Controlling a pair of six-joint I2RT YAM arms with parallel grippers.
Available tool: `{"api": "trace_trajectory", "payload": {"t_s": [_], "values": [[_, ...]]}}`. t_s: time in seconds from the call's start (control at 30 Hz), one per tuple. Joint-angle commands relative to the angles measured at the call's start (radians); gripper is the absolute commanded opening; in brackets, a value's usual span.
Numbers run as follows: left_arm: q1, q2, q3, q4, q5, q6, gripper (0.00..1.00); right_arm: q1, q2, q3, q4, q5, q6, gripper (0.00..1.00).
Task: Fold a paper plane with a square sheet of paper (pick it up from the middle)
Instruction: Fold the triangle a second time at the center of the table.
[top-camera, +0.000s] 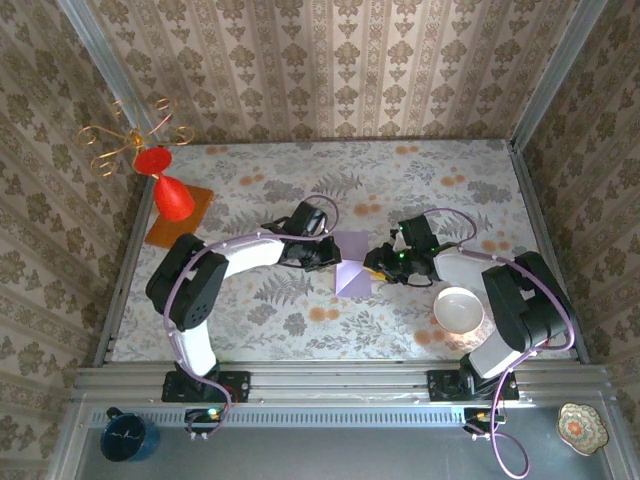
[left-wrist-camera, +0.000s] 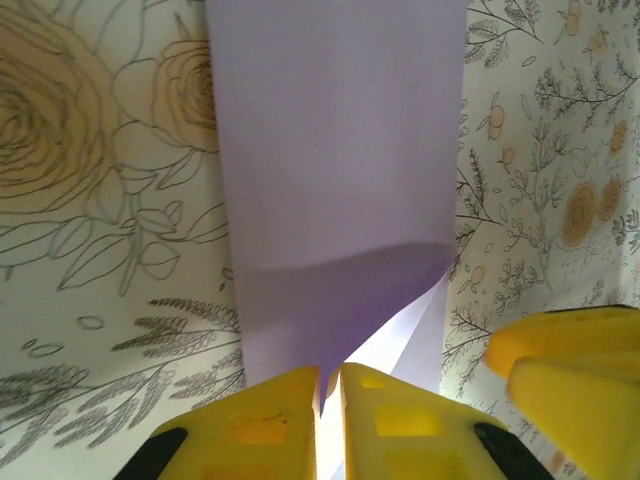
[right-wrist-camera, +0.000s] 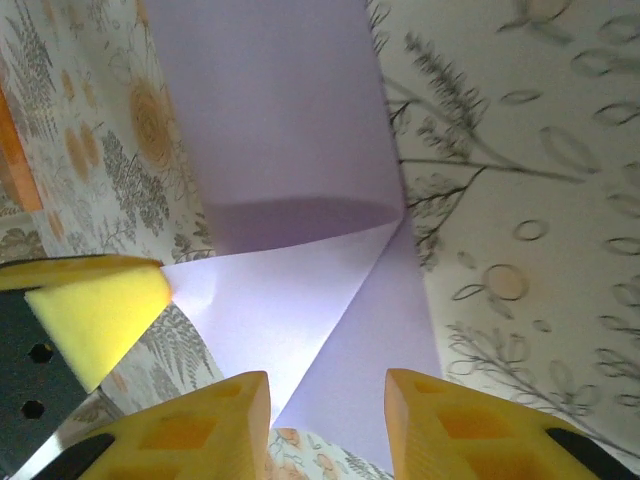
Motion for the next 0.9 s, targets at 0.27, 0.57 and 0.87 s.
{"api": "trace_trajectory", "payload": {"t_s": [0.27,0.57,0.87], "values": [[0.013,0.055,0.0,0.024,-0.007,0.004,0.15,0.045,0.09,0.011,0.08,-0.005,0.112,0.37],[0.025,0.058,-0.021,0.01,-0.023,0.004,0.11,0.053,0.122,0.016,0.122,-0.006,0.144,0.32],[0.028,0.066,-0.027,0.001,-0.025,0.002,0.07,0.058,0.153,0.024,0.171,-0.006,0.164,0.29]]}}
